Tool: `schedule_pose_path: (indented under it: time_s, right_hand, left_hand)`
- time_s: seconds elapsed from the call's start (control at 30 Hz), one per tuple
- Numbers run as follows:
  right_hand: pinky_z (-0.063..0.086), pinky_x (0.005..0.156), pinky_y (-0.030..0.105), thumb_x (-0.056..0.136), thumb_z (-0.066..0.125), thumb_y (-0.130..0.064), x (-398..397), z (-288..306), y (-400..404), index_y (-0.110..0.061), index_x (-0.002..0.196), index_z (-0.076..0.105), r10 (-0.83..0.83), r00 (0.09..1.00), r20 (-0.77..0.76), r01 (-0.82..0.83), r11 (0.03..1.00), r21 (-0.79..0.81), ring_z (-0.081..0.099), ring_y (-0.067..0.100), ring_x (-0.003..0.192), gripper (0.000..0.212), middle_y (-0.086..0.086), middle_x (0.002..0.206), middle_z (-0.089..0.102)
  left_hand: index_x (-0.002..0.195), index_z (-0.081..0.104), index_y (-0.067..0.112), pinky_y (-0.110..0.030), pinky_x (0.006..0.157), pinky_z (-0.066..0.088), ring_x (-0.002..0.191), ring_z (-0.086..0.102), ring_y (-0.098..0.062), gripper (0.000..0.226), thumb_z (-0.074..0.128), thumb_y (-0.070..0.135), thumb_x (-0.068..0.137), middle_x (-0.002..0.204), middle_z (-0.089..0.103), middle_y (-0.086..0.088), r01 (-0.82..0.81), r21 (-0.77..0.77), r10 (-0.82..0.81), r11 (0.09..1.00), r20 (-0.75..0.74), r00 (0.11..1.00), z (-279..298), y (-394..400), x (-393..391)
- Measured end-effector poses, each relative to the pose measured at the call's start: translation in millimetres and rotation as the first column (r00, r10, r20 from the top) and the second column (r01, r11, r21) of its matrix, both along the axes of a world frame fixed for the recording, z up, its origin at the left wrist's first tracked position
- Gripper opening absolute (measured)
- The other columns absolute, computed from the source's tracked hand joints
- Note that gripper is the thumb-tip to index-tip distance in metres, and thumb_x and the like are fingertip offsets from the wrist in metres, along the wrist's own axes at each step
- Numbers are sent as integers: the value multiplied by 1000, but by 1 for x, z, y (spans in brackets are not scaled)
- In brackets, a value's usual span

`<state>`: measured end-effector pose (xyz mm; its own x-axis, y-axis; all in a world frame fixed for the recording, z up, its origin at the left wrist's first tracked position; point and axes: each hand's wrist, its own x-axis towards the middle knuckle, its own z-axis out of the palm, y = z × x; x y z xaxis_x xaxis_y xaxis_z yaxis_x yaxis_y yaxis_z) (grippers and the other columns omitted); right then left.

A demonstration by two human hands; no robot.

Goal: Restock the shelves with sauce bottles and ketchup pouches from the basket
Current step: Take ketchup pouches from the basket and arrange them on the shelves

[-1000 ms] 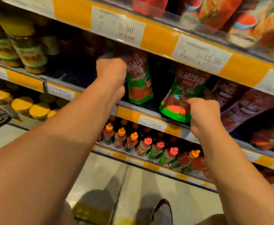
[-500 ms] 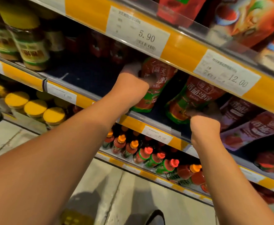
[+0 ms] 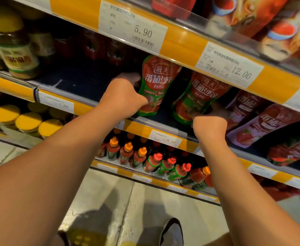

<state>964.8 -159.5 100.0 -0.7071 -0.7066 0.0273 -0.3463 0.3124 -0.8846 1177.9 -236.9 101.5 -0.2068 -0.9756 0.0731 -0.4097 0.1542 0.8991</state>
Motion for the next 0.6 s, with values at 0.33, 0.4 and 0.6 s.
schedule_pose_path:
  time_s: [0.33,0.4,0.6]
  right_hand:
    - [53,103,42,89,64,-15,-24,-9,-43,-14,133,64,-56,971,-231,48,998,-43,63,29,122,44,7,132,69]
    - [49,108,38,92,60,-13,-27,-9,-48,-12,141,59,-68,970,-234,55,997,-62,60,29,128,49,9,138,65]
    - [37,119,42,90,60,-12,-36,-21,-64,-2,149,48,-26,948,-317,-8,994,-108,49,33,140,61,16,149,54]
  left_hand:
    - [122,73,22,-41,96,57,107,69,-16,43,85,33,82,120,74,4,-67,-71,64,995,-41,997,-9,-10,-25]
    - [122,72,24,-44,97,57,110,68,-17,43,84,36,82,122,73,4,-74,-84,72,994,-35,997,-13,-14,-33]
    - [121,72,32,-44,98,56,113,67,-12,48,79,45,76,123,73,9,-150,-130,141,980,-74,987,-24,-24,-55]
